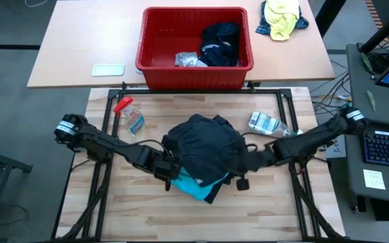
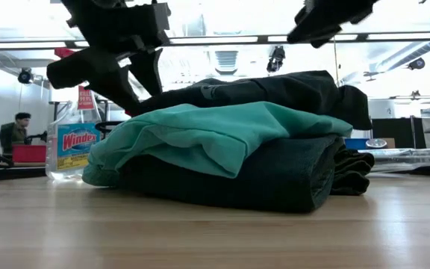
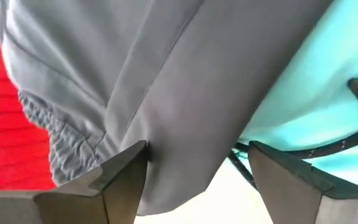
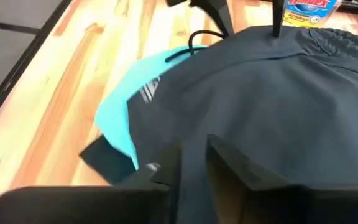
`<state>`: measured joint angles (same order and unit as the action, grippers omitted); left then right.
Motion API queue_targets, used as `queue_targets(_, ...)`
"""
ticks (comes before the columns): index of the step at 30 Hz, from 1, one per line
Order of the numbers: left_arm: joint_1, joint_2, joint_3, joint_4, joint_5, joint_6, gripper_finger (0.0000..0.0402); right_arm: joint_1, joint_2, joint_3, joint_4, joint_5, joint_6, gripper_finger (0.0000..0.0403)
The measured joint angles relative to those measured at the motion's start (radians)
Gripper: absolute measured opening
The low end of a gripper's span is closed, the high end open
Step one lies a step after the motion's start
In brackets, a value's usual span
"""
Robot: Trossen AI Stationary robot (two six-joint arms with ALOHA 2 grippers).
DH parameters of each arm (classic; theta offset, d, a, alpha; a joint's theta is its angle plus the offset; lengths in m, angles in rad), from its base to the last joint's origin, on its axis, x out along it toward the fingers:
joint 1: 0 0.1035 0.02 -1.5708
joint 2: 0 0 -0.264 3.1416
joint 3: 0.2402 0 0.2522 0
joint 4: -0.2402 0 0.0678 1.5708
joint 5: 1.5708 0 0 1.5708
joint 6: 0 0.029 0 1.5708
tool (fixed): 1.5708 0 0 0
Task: Fold Laundry from Bin
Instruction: Fold the black shorts
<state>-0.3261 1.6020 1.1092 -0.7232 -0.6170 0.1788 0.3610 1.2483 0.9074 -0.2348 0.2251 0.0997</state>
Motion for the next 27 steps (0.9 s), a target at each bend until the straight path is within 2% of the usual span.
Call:
queue_targets(3,-0.001,0.0,-0.023,0.037,-0.002,0.022,0.0261,0.044,0.099,0.099,-0.043,0.041,0.021,0.0126)
queue_targets(7,-0.001,0.0,-0.033,0.058,-0.008,0.024,0.0261,0.083,0.242,0.26,-0.185,0.082,0.05,0.0184)
queue_targets(12,0.002,0.0,-0.032,0.059,-0.062,0.067,0.0261,0.104,0.42,0.394,-0.325,0.245,0.121,0.022)
queue_targets(16,0.008,-0.001,-0.042,0.082,-0.052,0.076,0.0257,0.107,0.526,0.467,-0.383,0.256,0.2,0.0223)
queue_targets(20,0.015,0.0,-0.049,0.097,-0.051,0.084,0.0235,0.11,0.593,0.518,-0.436,0.304,0.255,0.0213)
queue_targets(24,0.017,0.0,-0.053,0.1,-0.05,0.116,0.0191,0.115,0.619,0.547,-0.467,0.355,0.274,0.019)
queue_targets(27,0.017,0.0,-0.064,0.12,-0.05,0.137,0.0143,0.116,0.619,0.546,-0.471,0.38,0.288,0.0156)
